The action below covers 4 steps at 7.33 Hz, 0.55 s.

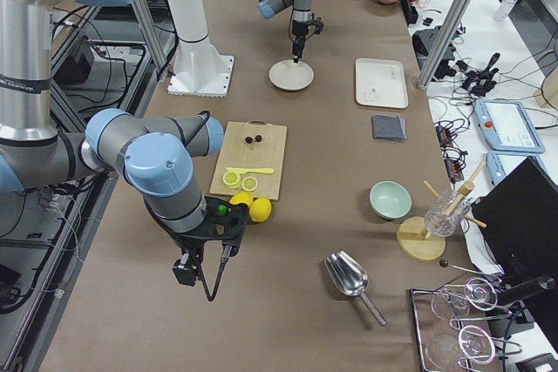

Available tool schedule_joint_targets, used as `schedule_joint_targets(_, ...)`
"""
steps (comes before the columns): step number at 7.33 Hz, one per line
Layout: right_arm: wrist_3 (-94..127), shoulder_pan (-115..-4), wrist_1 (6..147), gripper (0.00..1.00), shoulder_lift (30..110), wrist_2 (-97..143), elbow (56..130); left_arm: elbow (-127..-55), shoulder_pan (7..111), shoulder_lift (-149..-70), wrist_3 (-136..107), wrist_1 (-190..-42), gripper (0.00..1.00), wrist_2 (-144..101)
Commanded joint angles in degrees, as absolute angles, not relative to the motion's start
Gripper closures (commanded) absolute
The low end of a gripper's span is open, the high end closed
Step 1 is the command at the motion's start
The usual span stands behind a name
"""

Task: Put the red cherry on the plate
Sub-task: 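Drag the white plate with the left gripper toward the table center, release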

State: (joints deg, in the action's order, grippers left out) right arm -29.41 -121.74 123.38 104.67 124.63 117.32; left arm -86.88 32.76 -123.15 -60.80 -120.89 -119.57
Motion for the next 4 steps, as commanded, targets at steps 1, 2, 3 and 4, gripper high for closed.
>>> schedule_joint_targets(1, -29.44, -121.64, 123.49, 0.00, 104.33, 124.72, 117.33, -87.71, 36.10, -122.53, -59.25, -120.85, 0.02, -122.32)
schedule_joint_targets(2, -29.36, -120.77, 125.66, 0.00, 102.76, 124.98, 117.25, -89.11, 40.39, -120.52, -57.15, -120.59, 0.02, -128.17)
schedule_joint_targets(3, -29.36, -120.41, 129.25, 0.00, 99.96, 125.50, 117.42, -91.64, 45.91, -116.41, -53.21, -120.59, 0.02, -133.97)
schedule_joint_targets(4, -29.09, -118.84, 131.72, 0.00, 98.28, 125.86, 118.73, -94.19, 51.80, -110.62, -47.08, -120.59, 0.02, -139.69)
